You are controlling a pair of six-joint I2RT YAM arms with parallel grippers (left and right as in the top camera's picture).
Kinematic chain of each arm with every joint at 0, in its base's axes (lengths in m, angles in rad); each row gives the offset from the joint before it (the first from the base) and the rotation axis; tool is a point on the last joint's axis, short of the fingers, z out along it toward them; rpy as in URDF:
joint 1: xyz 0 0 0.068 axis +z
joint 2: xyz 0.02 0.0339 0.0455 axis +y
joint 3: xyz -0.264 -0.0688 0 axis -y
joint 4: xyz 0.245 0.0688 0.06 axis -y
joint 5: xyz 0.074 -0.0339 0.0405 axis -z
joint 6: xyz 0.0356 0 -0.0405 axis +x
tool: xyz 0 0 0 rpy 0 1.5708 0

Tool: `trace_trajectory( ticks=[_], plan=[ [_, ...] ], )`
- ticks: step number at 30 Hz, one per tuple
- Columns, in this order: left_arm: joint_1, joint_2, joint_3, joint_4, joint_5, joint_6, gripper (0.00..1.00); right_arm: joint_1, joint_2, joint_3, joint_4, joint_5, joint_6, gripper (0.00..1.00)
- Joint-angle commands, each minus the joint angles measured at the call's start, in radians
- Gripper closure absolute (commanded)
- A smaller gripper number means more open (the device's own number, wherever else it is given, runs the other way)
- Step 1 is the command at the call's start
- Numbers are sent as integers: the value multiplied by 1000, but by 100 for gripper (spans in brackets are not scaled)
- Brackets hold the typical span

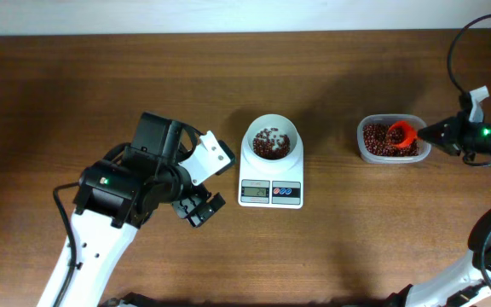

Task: Scoop and weigh 50g on scale
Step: 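Dip the red scoop into the beans in the tub with the right gripper, then lift the filled scoop and move it over the white bowl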

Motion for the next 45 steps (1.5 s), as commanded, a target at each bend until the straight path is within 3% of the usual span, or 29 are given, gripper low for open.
trace_trajectory(
  ticks=[1, 6, 14, 20, 25, 31, 39, 43, 45],
  plan=[
    [3, -2, 13, -2, 18, 16, 1, -5, -31, -7, -32, -28, -8, 96],
    [3, -2, 13, -2, 18, 16, 1, -5, -31, -7, -67, -42, -35, 96],
    [3, -2, 13, -2, 18, 16, 1, 19, -30, -7, -31, -245, -78, 96],
    [3, -2, 13, -2, 18, 16, 1, 190, -30, -7, -21, -313, -66, 96],
    [3, -2, 13, -2, 18, 16, 1, 393, -30, -7, 90, -319, 94, 96],
    [3, -2, 13, -2, 18, 16, 1, 635, -30, -7, 378, -307, 360, 96],
    [3, -2, 13, -2, 18, 16, 1, 703, -30, -7, 404, -228, 356, 96],
    [3, -2, 13, -2, 18, 16, 1, 703, -30, -7, 375, -202, 166, 96],
    [3, -2, 13, -2, 18, 16, 1, 702, -30, -7, 341, -60, 125, 96]
  ],
)
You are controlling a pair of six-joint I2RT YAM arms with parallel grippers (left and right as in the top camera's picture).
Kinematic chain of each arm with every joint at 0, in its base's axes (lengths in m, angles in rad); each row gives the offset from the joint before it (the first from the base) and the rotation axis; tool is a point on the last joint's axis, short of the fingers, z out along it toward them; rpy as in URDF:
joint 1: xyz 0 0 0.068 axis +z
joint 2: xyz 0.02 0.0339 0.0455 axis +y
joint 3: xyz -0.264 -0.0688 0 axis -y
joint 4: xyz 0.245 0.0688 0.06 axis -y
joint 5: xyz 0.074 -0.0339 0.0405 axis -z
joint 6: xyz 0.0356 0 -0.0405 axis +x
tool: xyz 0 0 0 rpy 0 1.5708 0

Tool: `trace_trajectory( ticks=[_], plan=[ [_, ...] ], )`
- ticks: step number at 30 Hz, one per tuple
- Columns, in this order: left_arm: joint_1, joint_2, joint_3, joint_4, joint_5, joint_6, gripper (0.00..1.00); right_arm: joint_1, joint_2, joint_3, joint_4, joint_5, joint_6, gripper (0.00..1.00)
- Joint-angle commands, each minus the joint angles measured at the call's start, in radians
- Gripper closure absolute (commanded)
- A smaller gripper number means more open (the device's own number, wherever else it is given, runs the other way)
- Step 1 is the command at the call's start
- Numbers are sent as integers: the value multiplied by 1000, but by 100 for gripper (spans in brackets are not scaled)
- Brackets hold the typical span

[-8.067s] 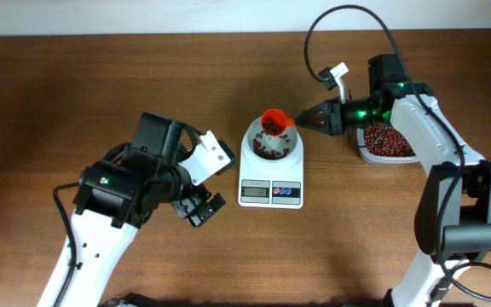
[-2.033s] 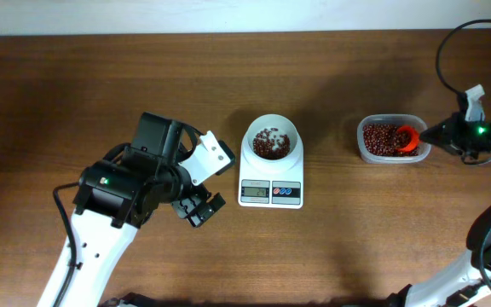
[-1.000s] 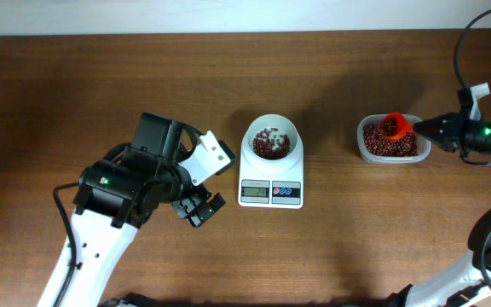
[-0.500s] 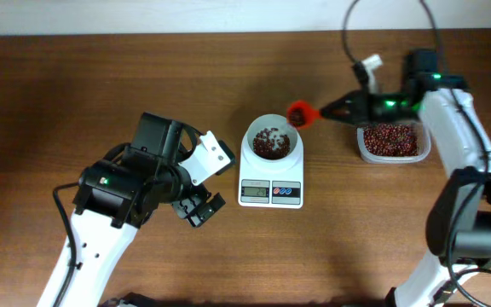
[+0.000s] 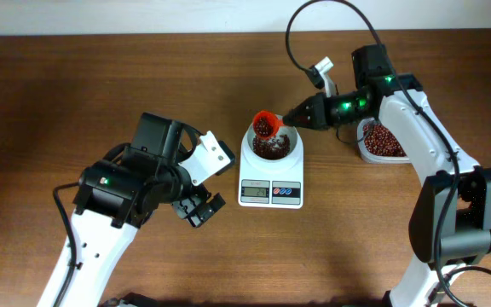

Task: Scoop and weigh 50g on scale
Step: 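Lift the filled scoop and move it over the white bowl, then tilt the scoop with the right gripper to pour beans into the bowl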

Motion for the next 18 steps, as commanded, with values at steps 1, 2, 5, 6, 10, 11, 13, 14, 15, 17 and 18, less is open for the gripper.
trace_trajectory(
  ticks=[1, 2, 5, 6, 10, 11, 13, 14, 15, 17, 18],
  plan=[
    [3, -2, 13, 0, 18, 16, 1, 2, -30, -3, -39, 175, -154, 96],
    [3, -2, 13, 0, 18, 16, 1, 2, -30, -3, -57, 174, -219, 96],
    [3, -2, 13, 0, 18, 16, 1, 2, -30, -3, -59, 188, -322, 96],
    [3, -2, 13, 0, 18, 16, 1, 2, -30, -3, -59, 221, -329, 96],
    [3, -2, 13, 0, 18, 16, 1, 2, -30, -3, -46, 174, -380, 96],
    [3, -2, 13, 0, 18, 16, 1, 2, -30, -3, -49, 225, -380, 96],
    [3, -2, 13, 0, 18, 16, 1, 2, -31, -3, -63, 86, -393, 96],
    [3, -2, 13, 0, 18, 16, 1, 2, -31, -3, -61, 50, -428, 96],
    [3, -2, 13, 1, 18, 16, 1, 2, -31, -3, -58, 138, -428, 96],
    [3, -2, 13, 0, 18, 16, 1, 2, -31, -3, -83, 94, -417, 96],
    [3, -2, 13, 0, 18, 16, 1, 2, -31, -3, -83, 39, -443, 96]
  ],
)
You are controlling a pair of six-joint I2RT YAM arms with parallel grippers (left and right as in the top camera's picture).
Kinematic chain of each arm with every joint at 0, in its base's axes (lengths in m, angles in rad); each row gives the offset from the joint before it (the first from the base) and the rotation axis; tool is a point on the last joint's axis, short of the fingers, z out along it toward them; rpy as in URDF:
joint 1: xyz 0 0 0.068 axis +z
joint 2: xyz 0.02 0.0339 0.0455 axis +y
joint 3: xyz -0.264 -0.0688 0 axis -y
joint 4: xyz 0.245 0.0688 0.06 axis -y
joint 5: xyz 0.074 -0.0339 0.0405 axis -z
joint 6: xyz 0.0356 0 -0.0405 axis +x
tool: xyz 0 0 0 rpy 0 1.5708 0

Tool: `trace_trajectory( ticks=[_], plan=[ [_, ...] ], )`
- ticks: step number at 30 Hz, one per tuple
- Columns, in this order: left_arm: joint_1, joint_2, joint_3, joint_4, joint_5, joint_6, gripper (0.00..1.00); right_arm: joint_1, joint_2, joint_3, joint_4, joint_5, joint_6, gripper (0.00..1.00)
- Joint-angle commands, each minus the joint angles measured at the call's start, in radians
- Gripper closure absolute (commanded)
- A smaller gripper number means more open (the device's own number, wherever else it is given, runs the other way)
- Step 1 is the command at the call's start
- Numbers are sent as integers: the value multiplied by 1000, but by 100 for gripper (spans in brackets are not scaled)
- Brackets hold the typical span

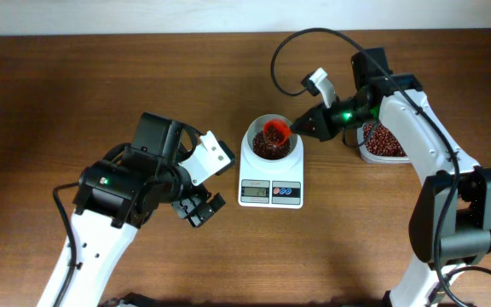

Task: Scoop and weigh 50g on scale
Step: 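Tilt the scoop with the right gripper to pour beans into the bowl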

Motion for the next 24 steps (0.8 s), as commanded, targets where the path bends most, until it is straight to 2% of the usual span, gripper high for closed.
trace_trajectory(
  ticks=[1, 2, 4, 6, 7, 9, 11, 13, 16, 18, 20, 22, 23, 24],
  plan=[
    [3, -2, 13, 0, 18, 16, 1, 2, -30, -3, 1, -66, -49, 96],
    [3, -2, 13, 0, 18, 16, 1, 3, -30, -3, -10, 99, -11, 96],
    [3, -2, 13, 0, 18, 16, 1, 3, -31, -3, -30, -14, -33, 96],
    [3, -2, 13, 0, 18, 16, 1, 3, -30, -3, -24, 114, -42, 96],
    [3, -2, 13, 0, 18, 16, 1, 3, -33, -2, -37, 69, -27, 96],
    [3, -2, 13, 0, 18, 16, 1, 3, -33, -1, -33, -77, -88, 96],
    [3, -2, 13, 0, 18, 16, 1, 3, -32, 2, -9, 76, -78, 96],
    [3, -2, 13, 0, 18, 16, 1, 3, -34, 27, -25, -71, -85, 96],
    [3, -2, 13, 0, 18, 16, 1, 3, -32, 29, 9, 164, -60, 96],
    [3, -2, 13, 0, 18, 16, 1, 3, -36, 42, -14, 23, -88, 96],
    [3, -2, 13, 0, 18, 16, 1, 3, -32, 42, 12, 152, -90, 96],
    [3, -2, 13, 0, 18, 16, 1, 3, -41, 51, -3, -6, -93, 96],
    [3, -2, 13, 0, 18, 16, 1, 3, -42, 51, 19, -24, -100, 96],
    [3, -2, 13, 0, 18, 16, 1, 4, -40, 50, 34, 88, -97, 96]
  ],
)
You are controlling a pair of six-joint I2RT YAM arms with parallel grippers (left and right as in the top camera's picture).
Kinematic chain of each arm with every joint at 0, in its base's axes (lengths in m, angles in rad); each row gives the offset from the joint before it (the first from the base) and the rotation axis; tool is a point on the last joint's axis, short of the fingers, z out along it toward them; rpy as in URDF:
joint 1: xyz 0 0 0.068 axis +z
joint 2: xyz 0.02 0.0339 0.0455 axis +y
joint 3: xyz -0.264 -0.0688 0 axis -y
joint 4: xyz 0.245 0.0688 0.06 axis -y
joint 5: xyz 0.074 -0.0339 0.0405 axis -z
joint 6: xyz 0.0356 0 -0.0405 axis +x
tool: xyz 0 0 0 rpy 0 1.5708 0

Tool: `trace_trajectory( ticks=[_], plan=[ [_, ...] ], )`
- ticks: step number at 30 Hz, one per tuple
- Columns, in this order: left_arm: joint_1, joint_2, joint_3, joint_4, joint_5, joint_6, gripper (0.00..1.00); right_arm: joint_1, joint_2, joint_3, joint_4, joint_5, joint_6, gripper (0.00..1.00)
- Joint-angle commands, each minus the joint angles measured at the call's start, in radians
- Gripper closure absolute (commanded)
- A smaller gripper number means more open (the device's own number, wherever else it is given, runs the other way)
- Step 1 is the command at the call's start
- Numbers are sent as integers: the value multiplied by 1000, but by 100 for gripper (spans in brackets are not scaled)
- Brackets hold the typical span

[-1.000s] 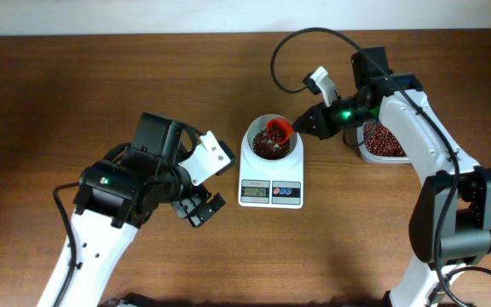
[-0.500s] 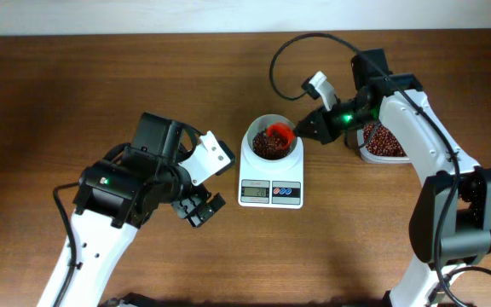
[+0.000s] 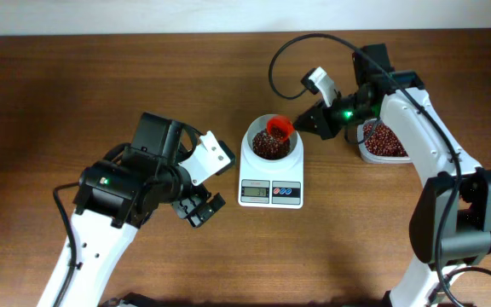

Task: Scoop and weigh 50g on scale
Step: 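Tilt the scoop with the right gripper to pour beans into the bowl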

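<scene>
A white scale (image 3: pixel 271 183) stands mid-table, and a white bowl (image 3: pixel 271 141) with dark red beans sits on top of it. My right gripper (image 3: pixel 308 118) is shut on the handle of an orange scoop (image 3: pixel 280 128), which is tilted over the bowl's right rim. A clear tub of red beans (image 3: pixel 384 141) rests to the right, partly under the right arm. Left of the scale, my left gripper (image 3: pixel 199 207) hangs low over the table with nothing in it, its jaws apart.
The right arm's black cable (image 3: pixel 288 51) loops above the bowl. The left arm's bulky body (image 3: pixel 135 183) fills the table's left middle. A pale wall edge (image 3: pixel 228 17) runs along the back.
The scoop has tipped further and shifted slightly right over the bowl's rim. The right wrist has turned a little. The left arm is unchanged.
First my right gripper held the scoop in the bean tub at the far right. Then it had carried a full scoop over the bowl. After that the scoop was tilted down in the bowl, and now it is tipped at the right rim.
</scene>
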Motion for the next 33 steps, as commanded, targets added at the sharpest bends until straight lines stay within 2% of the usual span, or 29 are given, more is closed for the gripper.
trace_trajectory(
  ticks=[1, 2, 3, 5, 7, 8, 9, 11, 12, 14, 16, 18, 19, 20, 21, 22, 23, 24, 25, 26, 29, 31, 33],
  plan=[
    [3, -2, 13, 0, 18, 16, 1, 3, -46, 30, 9, 10, -3, 96],
    [3, -2, 13, 0, 18, 16, 1, 3, -59, 32, -6, -115, -8, 96],
    [3, -2, 13, 0, 18, 16, 1, 4, -60, 32, -5, -109, -30, 96],
    [3, -2, 13, 0, 18, 16, 1, 4, -55, 32, -14, 110, -33, 96],
    [3, -2, 13, 0, 18, 16, 1, 4, -73, 35, -38, -69, -44, 96],
    [3, -2, 13, 0, 18, 16, 1, 4, -73, 35, -30, -75, -79, 96],
    [3, -2, 13, 0, 18, 16, 1, 5, -69, 34, -23, 54, -86, 96],
    [3, -2, 13, 0, 18, 16, 1, 3, -89, 35, -40, -122, -84, 96],
    [3, -2, 13, 0, 18, 16, 1, 4, -89, 35, -36, -115, -116, 96],
    [3, -2, 13, 0, 18, 16, 1, 6, -83, 35, -39, 75, -106, 96],
    [3, -2, 13, 0, 18, 16, 1, 4, -99, 38, -54, -87, -94, 96],
    [3, -2, 13, 0, 18, 16, 1, 9, -90, 37, -43, 53, -89, 96],
    [3, -2, 13, 0, 18, 16, 1, 9, -100, 39, -47, -54, -90, 96],
    [3, -2, 13, 0, 18, 16, 1, 10, -101, 39, -43, -81, -118, 96],
    [3, -2, 13, 0, 18, 16, 1, 17, -94, 38, -43, 29, -164, 96],
    [3, -2, 13, 0, 18, 16, 1, 23, -97, 40, -50, 27, -143, 96],
    [3, -2, 13, 0, 18, 16, 1, 23, -107, 43, -61, -55, -143, 96],
    [3, -2, 13, 0, 18, 16, 1, 24, -109, 43, -61, -22, -165, 96],
    [3, -2, 13, 0, 18, 16, 1, 24, -104, 43, -58, 160, -175, 96],
    [3, -2, 13, 0, 18, 16, 1, 24, -105, 43, -64, 241, -174, 96],
    [3, -2, 13, 0, 18, 16, 1, 23, -129, 44, -74, 111, -176, 96],
    [3, -2, 13, 0, 18, 16, 1, 24, -130, 44, -32, 223, -167, 96],
    [3, -2, 13, 0, 18, 16, 1, 23, -137, 44, -48, 122, -177, 96]
  ],
)
